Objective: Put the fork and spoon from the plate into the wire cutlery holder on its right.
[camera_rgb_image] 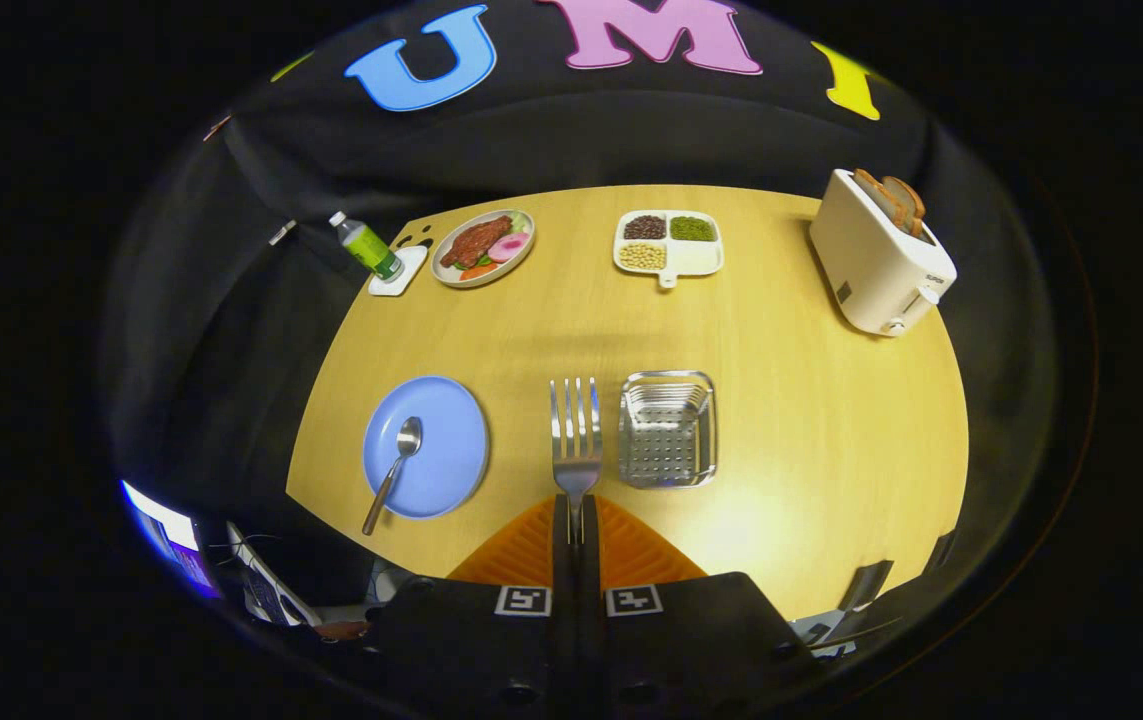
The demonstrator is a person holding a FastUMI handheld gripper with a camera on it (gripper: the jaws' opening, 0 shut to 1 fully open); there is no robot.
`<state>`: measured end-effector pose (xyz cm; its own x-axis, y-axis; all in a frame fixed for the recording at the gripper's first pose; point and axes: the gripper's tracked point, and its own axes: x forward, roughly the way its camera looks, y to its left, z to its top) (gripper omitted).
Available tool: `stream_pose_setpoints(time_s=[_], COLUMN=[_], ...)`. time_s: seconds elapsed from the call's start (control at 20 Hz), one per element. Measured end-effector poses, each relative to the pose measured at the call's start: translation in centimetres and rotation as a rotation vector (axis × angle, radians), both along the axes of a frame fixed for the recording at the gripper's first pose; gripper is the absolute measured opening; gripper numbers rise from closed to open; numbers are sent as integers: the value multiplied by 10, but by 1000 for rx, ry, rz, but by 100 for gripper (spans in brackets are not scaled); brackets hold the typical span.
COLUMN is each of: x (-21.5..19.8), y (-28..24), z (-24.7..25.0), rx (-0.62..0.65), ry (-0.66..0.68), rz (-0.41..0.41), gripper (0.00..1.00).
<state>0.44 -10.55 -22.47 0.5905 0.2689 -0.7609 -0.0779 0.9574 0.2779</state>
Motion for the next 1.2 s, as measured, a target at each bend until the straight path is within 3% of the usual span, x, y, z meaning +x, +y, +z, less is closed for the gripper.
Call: stream_pose_setpoints(time_s=[0.25,0.7,0.95,1.2], x=[8,15,12,24], y=[-43,-37,-46,-43], z=[-21,-63,-79,-81], rx=[-92,-92,-211,-266], ry=[94,415,582,648], rz=[32,176,300,355], gripper=[5,5,6,5])
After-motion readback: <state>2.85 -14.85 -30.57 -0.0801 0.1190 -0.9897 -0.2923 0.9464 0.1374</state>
